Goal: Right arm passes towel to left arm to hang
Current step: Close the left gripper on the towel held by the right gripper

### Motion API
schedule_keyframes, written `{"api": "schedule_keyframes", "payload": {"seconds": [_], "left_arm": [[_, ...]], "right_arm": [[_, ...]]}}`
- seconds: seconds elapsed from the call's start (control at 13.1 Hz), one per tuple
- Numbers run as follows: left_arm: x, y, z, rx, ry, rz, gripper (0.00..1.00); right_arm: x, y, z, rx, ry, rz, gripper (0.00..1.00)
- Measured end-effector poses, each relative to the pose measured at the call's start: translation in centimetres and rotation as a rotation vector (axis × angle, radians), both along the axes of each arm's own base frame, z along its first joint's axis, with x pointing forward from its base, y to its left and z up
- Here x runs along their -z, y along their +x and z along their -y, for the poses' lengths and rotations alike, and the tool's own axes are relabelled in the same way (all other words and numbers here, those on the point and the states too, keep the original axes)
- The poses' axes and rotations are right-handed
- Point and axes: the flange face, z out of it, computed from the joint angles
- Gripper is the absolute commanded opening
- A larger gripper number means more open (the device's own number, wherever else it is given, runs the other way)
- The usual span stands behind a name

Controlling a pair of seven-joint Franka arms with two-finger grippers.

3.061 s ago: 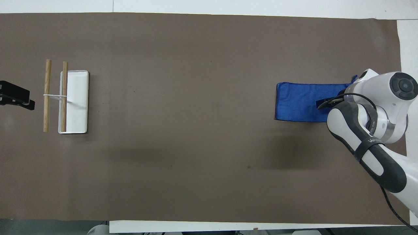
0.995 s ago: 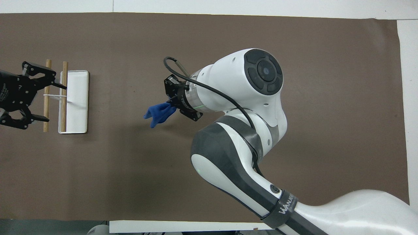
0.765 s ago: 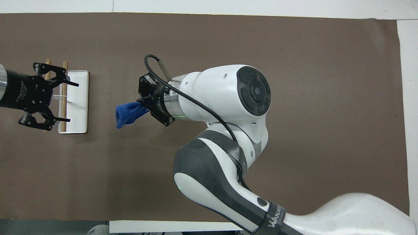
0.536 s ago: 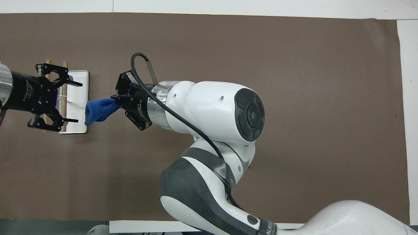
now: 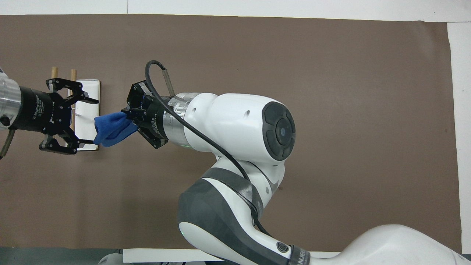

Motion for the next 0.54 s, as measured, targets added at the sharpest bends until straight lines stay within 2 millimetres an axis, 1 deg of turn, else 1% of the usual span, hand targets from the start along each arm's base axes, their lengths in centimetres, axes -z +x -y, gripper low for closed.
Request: {"api": "schedule_keyframes", "payload": {"seconds": [0.15,0.38,0.54], "left_arm": [[0.0,-0.3,0.8,0.004,-0.011,-0.015,1.00],[-0.1,-1.0,2.6,0.013,-0.009,-0.027,1.00],[-0.4,-1.0,3.1,0.002,-0.012,-0.021,1.00]], "right_arm": [[0.0,0.0,0.0,0.000,0.000,-0.001,0.00],[0.0,0.0,0.0,-0.001,0.000,-0.001,0.00],[0.0,0.0,0.0,-0.001,0.000,-0.001,0.00]]}}
